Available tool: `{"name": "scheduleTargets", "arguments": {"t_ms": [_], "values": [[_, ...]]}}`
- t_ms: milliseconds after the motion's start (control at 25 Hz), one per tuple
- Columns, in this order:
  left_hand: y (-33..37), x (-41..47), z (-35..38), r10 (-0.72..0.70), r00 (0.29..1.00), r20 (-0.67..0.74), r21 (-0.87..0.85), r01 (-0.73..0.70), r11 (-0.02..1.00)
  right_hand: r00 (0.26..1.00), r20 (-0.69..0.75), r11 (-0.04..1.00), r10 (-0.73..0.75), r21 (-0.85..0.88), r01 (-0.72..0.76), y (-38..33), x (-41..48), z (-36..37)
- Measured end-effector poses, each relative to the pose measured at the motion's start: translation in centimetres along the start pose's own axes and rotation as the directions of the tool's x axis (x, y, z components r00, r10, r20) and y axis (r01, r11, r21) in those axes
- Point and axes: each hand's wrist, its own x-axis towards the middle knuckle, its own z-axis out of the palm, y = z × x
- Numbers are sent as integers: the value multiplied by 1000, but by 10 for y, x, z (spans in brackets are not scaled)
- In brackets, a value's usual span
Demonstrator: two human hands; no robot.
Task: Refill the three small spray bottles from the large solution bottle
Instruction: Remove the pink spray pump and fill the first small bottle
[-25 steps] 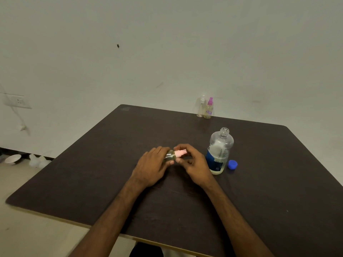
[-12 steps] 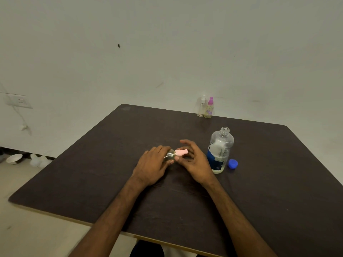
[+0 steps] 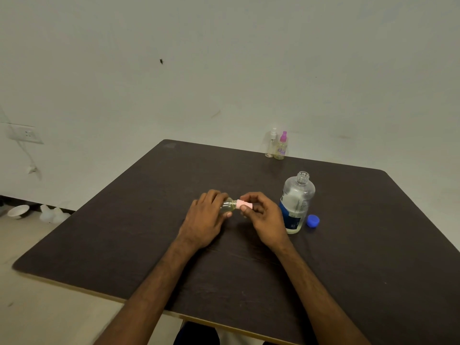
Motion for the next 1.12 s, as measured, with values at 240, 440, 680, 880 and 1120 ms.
{"name": "scheduleTargets", "arguments": {"t_ms": [240,440,680,880,1120], "values": [[-7,0,1,-78,984,-162,-64,69,996,975,-191,991,-116,-89,101,1,-2,5],[-14,-1,-4,-437,850,-295,-379,315,870,923,-322,969,-211,-191,155,-5,-4,8],[-22,-1,-7,-542,764,-349,-542,307,782,957,-268,920,-113,-392,-2,-5,-3,11],[-14,-2,-7,-415,878,-238,-579,215,786,981,-193,782,6,-610,-125,-3,-2,13],[-14,-3,-3,-283,946,-155,-574,147,806,980,-172,734,95,-653,-186,-10,-2,16]]}}
